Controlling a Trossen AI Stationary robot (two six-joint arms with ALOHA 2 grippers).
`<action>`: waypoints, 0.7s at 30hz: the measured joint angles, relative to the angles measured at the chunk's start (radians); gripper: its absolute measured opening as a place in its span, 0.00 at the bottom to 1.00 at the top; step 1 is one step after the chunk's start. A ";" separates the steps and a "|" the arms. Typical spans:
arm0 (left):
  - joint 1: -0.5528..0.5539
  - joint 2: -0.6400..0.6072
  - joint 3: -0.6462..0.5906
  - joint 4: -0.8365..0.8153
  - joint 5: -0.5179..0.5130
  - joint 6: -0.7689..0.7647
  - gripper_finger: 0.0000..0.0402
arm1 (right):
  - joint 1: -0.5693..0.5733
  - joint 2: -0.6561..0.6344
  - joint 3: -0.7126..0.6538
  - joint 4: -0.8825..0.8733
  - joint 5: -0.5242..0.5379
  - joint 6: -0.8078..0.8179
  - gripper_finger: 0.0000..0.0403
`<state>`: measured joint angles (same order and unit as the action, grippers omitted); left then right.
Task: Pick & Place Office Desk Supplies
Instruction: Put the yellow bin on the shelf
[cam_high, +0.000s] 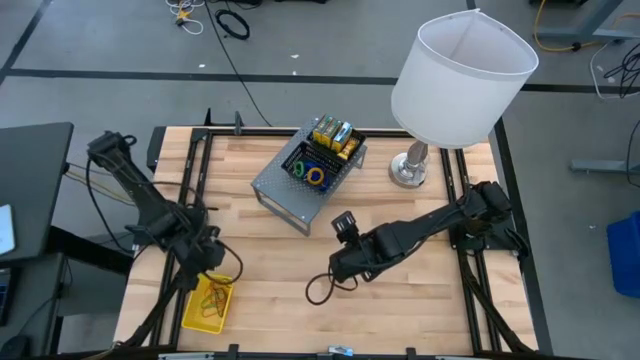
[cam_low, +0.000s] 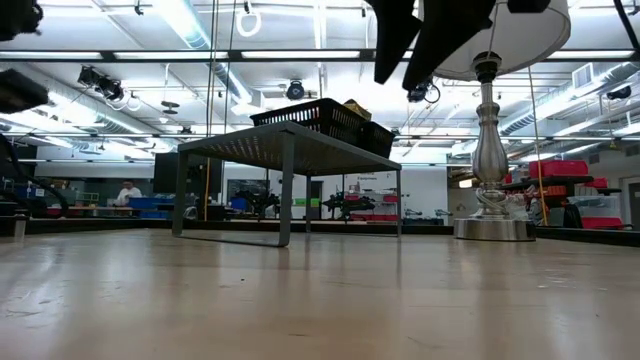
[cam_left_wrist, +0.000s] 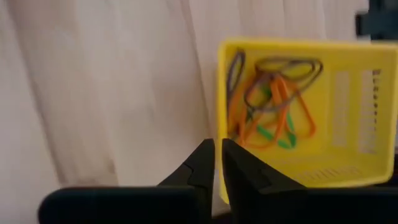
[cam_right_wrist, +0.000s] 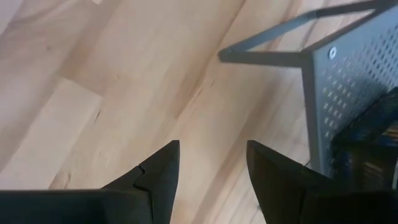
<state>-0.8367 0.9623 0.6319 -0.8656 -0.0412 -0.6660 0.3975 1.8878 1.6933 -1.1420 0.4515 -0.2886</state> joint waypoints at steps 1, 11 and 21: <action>-0.004 0.018 0.000 0.001 0.019 -0.013 0.10 | -0.001 0.001 -0.001 -0.006 0.000 0.006 0.48; -0.028 0.199 0.000 0.026 0.119 -0.081 0.22 | 0.001 0.001 -0.001 -0.006 0.000 0.022 0.48; -0.028 0.299 0.000 0.056 0.069 -0.073 0.26 | 0.001 0.001 0.000 -0.007 -0.003 0.049 0.48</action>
<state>-0.8648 1.2613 0.6319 -0.8096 0.0275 -0.7392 0.3981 1.8885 1.6928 -1.1492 0.4484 -0.2397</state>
